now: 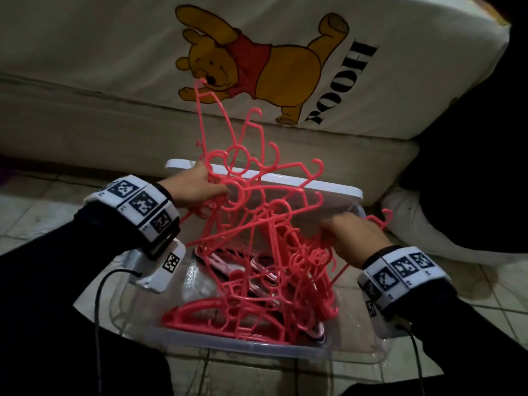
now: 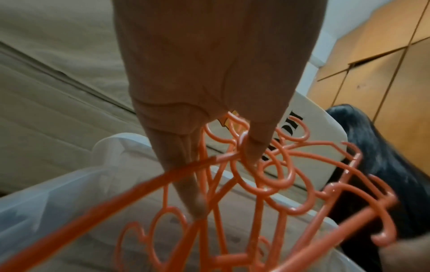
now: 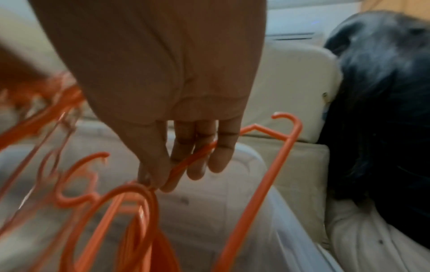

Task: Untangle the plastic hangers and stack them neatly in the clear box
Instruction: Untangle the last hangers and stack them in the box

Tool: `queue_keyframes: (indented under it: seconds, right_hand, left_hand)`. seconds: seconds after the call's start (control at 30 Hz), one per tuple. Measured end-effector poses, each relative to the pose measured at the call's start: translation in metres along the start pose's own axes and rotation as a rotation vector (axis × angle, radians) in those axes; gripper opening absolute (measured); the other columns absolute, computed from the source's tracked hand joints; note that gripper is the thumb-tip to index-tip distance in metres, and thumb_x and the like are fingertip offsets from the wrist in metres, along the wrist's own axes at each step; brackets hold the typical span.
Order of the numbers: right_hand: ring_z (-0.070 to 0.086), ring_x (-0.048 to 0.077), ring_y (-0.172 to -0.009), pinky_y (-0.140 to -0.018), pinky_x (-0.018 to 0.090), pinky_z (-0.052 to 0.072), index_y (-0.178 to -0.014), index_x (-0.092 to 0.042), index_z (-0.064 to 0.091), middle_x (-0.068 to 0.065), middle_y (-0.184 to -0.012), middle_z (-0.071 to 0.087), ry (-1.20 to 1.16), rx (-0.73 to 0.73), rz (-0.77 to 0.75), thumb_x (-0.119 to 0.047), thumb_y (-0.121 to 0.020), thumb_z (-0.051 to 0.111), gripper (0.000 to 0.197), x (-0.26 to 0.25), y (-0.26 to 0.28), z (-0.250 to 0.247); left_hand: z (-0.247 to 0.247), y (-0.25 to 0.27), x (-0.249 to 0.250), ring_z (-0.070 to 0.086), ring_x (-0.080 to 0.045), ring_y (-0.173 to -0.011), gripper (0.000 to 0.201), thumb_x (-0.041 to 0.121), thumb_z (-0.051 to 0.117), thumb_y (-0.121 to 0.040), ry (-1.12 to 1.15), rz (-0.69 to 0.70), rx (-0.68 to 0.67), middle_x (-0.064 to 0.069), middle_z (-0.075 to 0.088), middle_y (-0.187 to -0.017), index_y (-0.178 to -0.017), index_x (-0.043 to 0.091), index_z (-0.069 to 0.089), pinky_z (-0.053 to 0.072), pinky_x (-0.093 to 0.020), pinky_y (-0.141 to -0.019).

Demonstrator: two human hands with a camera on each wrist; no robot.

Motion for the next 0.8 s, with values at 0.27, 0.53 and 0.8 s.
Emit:
queue_keyframes:
  seconds: [0.27, 0.53, 0.8]
  right_hand:
    - [0.053, 0.027, -0.112, -0.089, 0.04, 0.046, -0.112, -0.02, 0.059, 0.006, -0.114, 0.059, -0.007, -0.045, -0.009, -0.031, -0.093, 0.046, 0.025, -0.01, -0.003, 0.014]
    - [0.067, 0.022, -0.08, -0.067, 0.036, 0.053, -0.116, -0.014, 0.054, 0.01, -0.101, 0.07, -1.498, 0.055, 0.171, -0.053, -0.092, 0.038, 0.049, -0.011, -0.013, -0.017]
    - [0.064, 0.016, -0.066, -0.051, 0.025, 0.054, -0.102, -0.011, 0.061, 0.007, -0.084, 0.072, -1.618, 0.09, -0.068, -0.04, -0.083, 0.055, 0.035, -0.033, -0.002, -0.063]
  left_hand:
    - [0.014, 0.008, -0.001, 0.055, -0.014, -0.055, 0.008, 0.014, 0.066, -0.086, -0.253, 0.028, -0.053, -0.004, 0.062, -0.068, -0.086, 0.006, 0.068, 0.054, -0.032, -0.058]
    - [0.0, 0.008, 0.01, 0.06, -0.011, -0.06, 0.008, 0.008, 0.071, -0.081, -0.333, 0.098, 0.014, -0.006, 0.067, -0.075, -0.08, 0.012, 0.063, 0.051, -0.021, -0.058]
    - [0.003, 0.007, 0.011, 0.062, -0.014, -0.057, 0.024, 0.011, 0.067, -0.086, -0.184, 0.089, 0.009, -0.004, 0.065, -0.072, -0.106, 0.008, 0.052, 0.049, -0.022, -0.046]
Point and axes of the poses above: each hand's wrist, its own y-axis away from the middle knuckle, its own z-axis out of the palm, x = y × z, the point moved 10 cm from there along -y, towards the middle knuckle
